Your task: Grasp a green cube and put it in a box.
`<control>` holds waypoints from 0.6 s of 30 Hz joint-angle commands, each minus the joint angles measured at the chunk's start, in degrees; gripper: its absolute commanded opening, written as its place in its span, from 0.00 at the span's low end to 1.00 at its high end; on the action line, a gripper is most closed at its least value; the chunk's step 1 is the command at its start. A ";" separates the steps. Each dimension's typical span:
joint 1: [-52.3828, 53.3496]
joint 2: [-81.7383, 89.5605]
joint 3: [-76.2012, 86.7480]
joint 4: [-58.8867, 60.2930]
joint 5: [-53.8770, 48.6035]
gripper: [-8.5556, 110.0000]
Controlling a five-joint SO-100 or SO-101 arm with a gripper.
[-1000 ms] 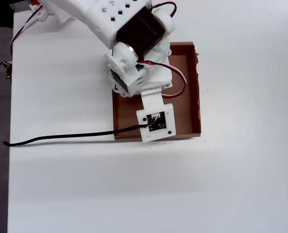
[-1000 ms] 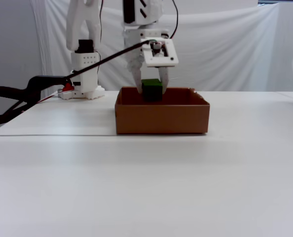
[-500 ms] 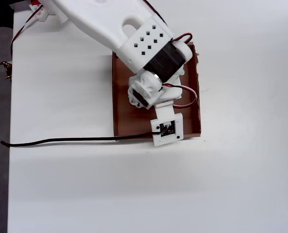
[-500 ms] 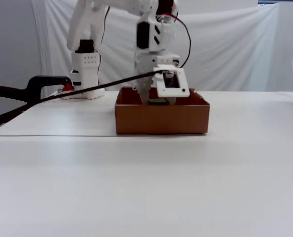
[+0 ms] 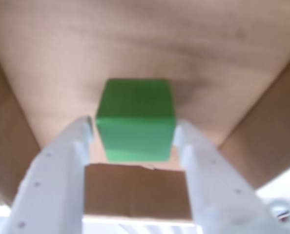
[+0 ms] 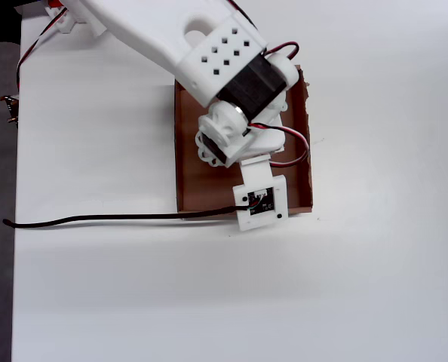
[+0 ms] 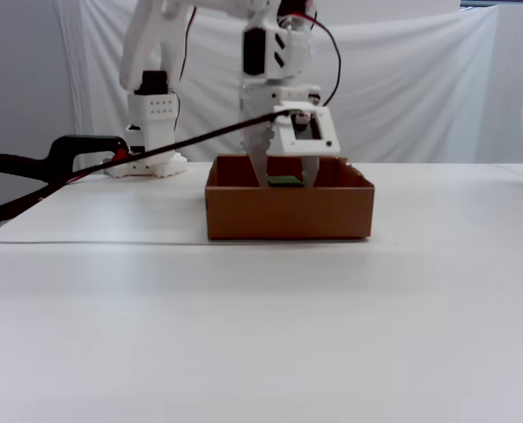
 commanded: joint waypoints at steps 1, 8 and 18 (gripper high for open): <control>2.64 8.17 0.26 1.23 -0.44 0.26; 12.57 27.07 10.81 3.08 0.09 0.26; 41.66 76.64 54.40 2.90 0.62 0.26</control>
